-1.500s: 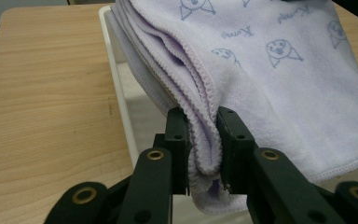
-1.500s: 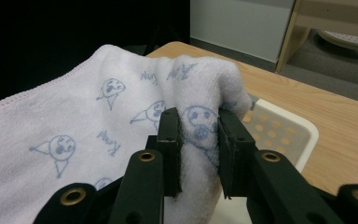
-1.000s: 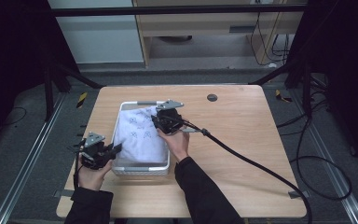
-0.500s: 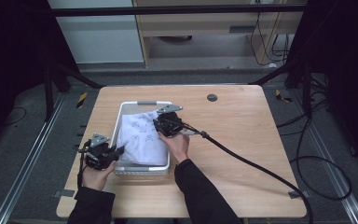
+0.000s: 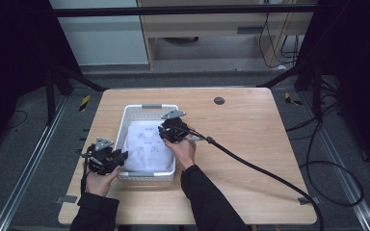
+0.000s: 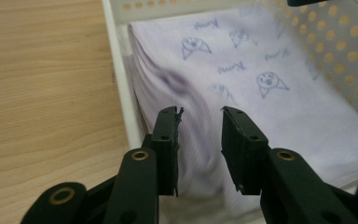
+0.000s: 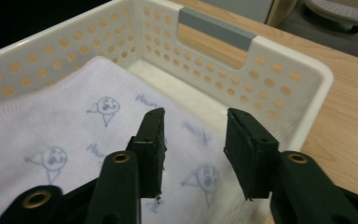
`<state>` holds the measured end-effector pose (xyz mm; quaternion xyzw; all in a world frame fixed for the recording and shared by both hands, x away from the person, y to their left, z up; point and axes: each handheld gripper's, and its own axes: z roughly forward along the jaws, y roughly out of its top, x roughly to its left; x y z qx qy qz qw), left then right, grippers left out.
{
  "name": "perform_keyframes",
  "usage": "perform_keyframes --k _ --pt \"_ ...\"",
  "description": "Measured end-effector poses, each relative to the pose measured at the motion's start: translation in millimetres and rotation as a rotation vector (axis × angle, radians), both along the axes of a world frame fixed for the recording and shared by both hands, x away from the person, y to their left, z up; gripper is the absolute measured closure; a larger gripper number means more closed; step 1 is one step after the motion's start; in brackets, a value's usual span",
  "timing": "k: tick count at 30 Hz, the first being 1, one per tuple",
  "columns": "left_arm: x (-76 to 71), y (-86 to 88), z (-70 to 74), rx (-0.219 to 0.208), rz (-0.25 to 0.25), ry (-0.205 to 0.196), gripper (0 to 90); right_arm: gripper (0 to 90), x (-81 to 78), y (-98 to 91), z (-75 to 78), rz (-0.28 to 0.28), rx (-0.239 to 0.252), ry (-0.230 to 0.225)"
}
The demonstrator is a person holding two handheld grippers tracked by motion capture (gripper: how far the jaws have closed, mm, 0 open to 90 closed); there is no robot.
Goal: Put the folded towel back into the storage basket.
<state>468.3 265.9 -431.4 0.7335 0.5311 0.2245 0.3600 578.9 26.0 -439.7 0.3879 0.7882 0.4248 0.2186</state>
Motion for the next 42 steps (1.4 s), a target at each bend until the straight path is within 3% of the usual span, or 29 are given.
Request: perform_keyframes --k 9,13,21,27,34,42 --pt "-7.1 0.6 12.6 -0.032 -0.019 -0.039 60.1 49.0 -6.5 -13.0 18.2 0.001 0.036 -0.038" --pt "-11.7 1.4 20.1 -0.051 -0.047 -0.071 56.8 40.0 -13.7 -22.9 26.5 0.014 0.046 -0.048" --pt "-15.8 4.8 24.7 -0.069 -0.065 -0.116 42.3 26.0 -32.3 -51.5 40.3 0.035 0.063 -0.071" --pt "-19.2 9.2 26.8 -0.085 -0.077 -0.13 35.6 22.3 -47.7 -84.0 40.1 0.027 0.066 -0.064" --pt "-23.5 14.4 28.5 -0.072 -0.073 -0.145 30.6 18.9 -68.1 -136.2 34.7 -0.007 0.1 -0.053" --pt "-26.9 24.7 28.7 -0.076 -0.071 -0.166 27.5 16.6 -89.1 -181.6 27.2 -0.021 0.139 -0.047"
